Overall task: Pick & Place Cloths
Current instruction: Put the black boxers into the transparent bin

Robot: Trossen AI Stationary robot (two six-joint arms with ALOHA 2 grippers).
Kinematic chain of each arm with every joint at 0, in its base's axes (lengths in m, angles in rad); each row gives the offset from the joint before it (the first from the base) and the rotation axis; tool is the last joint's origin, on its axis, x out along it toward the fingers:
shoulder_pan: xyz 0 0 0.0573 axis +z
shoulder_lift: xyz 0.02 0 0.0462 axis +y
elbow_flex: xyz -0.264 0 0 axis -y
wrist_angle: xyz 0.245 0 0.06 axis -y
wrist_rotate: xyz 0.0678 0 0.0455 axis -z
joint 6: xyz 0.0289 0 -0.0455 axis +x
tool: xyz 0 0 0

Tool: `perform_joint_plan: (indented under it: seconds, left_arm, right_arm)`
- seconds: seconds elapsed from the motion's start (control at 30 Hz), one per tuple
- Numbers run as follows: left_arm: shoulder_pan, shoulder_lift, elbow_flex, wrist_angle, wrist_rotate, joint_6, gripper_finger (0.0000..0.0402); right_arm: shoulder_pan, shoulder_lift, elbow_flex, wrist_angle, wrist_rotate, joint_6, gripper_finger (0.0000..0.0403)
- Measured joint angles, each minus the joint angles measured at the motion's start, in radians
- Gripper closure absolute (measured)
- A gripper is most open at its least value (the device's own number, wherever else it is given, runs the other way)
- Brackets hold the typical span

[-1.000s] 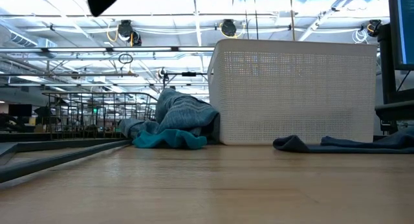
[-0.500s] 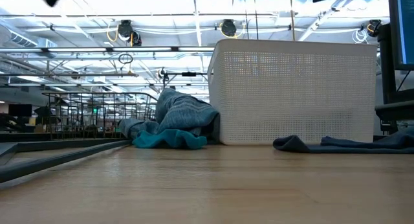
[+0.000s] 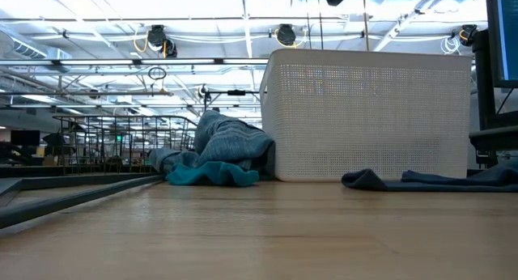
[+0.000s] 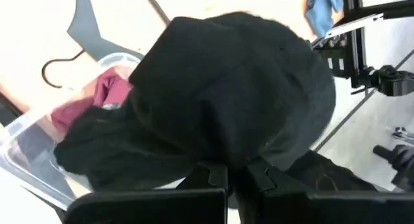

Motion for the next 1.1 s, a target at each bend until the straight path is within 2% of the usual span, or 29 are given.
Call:
perform_joint_plan:
  seconds: [0.27,0.47,0.67,0.93,1.1]
  left_arm:
    - [-0.074,0.03,0.0,0.0,0.078,-0.123,0.0401]
    - [-0.098,0.099,0.0,-0.001,0.141,-0.175,0.0401]
    - [-0.111,0.183,0.0,-0.001,0.246,-0.197,0.0401]
    - [-0.125,0.271,-0.001,-0.001,0.25,-0.207,0.0402]
    - [-0.13,0.29,-0.061,0.0,0.273,-0.228,0.0402]
  right_arm:
    - [0.059,-0.075,0.0,-0.122,0.16,-0.024,0.0402]
    - [0.097,-0.105,0.0,-0.151,0.216,-0.065,0.0402]
    - [0.109,-0.115,0.0,-0.163,0.22,-0.066,0.0402]
    - [0.111,-0.115,0.0,-0.165,0.212,-0.05,0.0402]
    - [0.126,-0.115,0.0,-0.165,0.209,-0.048,0.0402]
